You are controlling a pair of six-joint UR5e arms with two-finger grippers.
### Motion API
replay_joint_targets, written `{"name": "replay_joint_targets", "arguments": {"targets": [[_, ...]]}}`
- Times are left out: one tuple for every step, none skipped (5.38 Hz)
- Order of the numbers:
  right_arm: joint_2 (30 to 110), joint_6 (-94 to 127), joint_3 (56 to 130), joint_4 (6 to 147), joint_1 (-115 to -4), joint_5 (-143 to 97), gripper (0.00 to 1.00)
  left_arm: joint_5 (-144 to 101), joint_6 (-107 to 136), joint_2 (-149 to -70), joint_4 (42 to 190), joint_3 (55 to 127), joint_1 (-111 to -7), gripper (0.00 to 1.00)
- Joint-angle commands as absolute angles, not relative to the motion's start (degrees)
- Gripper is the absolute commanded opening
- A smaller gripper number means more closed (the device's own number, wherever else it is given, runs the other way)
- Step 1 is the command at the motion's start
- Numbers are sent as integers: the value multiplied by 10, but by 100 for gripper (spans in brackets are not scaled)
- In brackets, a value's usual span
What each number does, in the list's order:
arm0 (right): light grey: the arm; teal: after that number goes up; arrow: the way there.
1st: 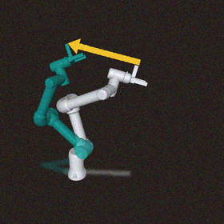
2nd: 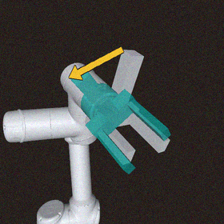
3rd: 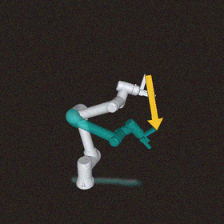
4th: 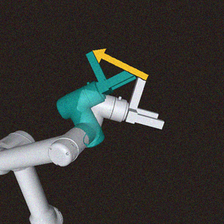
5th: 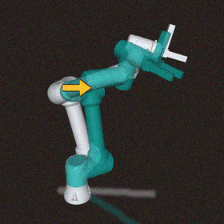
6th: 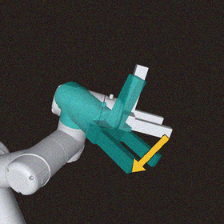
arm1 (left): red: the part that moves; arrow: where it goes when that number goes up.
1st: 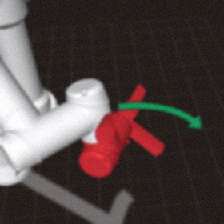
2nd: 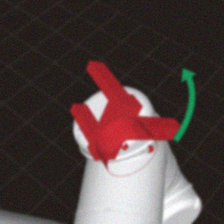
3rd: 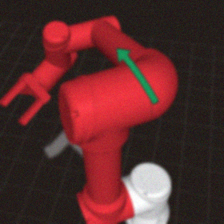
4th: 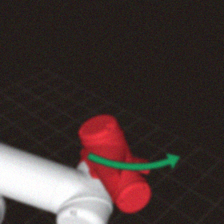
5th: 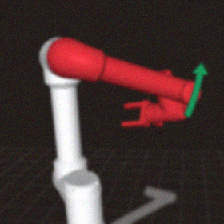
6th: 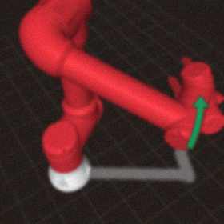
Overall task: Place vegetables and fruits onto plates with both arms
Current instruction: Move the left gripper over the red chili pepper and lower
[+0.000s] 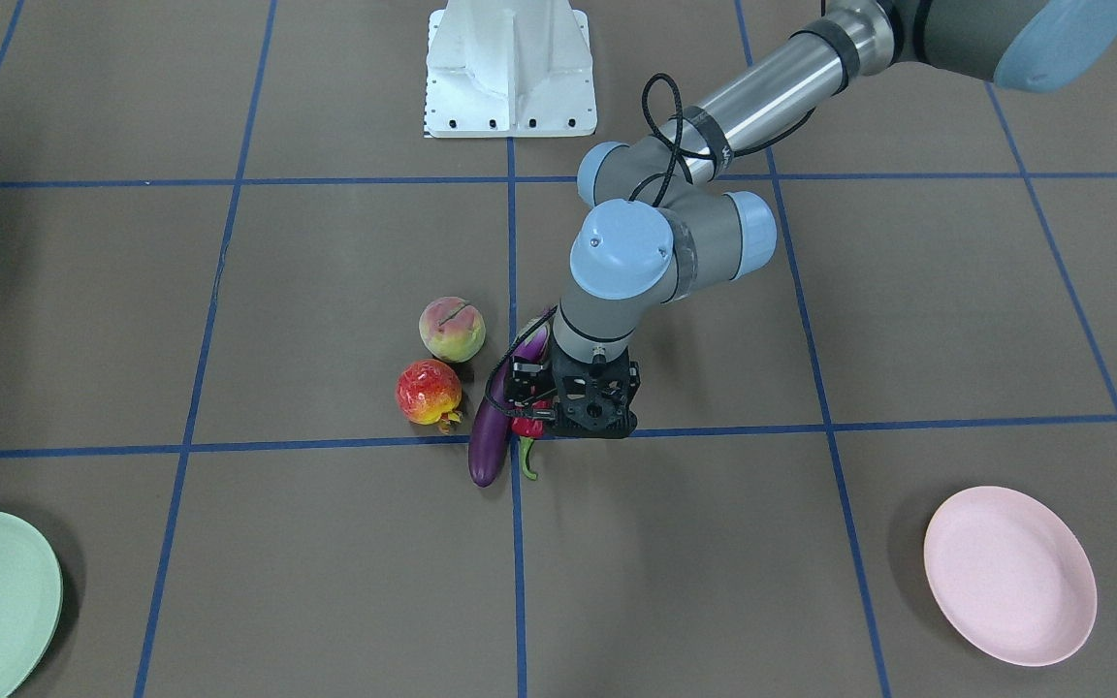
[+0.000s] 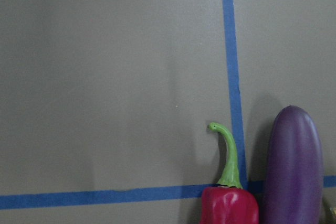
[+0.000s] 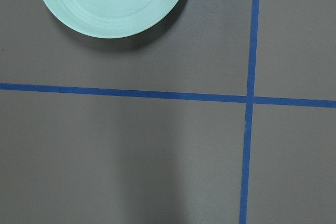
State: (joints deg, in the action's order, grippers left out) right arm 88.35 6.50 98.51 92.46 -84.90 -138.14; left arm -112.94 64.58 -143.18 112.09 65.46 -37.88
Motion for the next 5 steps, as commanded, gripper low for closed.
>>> {"name": "replay_joint_targets", "arguments": {"targets": [[884, 65, 984, 925, -849, -1382, 99, -1129, 646, -1435, 1123, 651, -366, 90], [884, 65, 984, 925, -849, -1382, 99, -1129, 646, -1435, 1123, 650, -361, 90], [883, 65, 983, 925, -849, -1382, 99, -1121, 646, -1438, 1123, 644, -359, 90], [883, 65, 983, 925, -849, -1382, 99, -1117, 646, -1438, 1123, 644, -359, 90], [882, 65, 983, 925, -849, -1382, 99, -1117, 645, -1438, 1123, 644, -359, 86]]}}
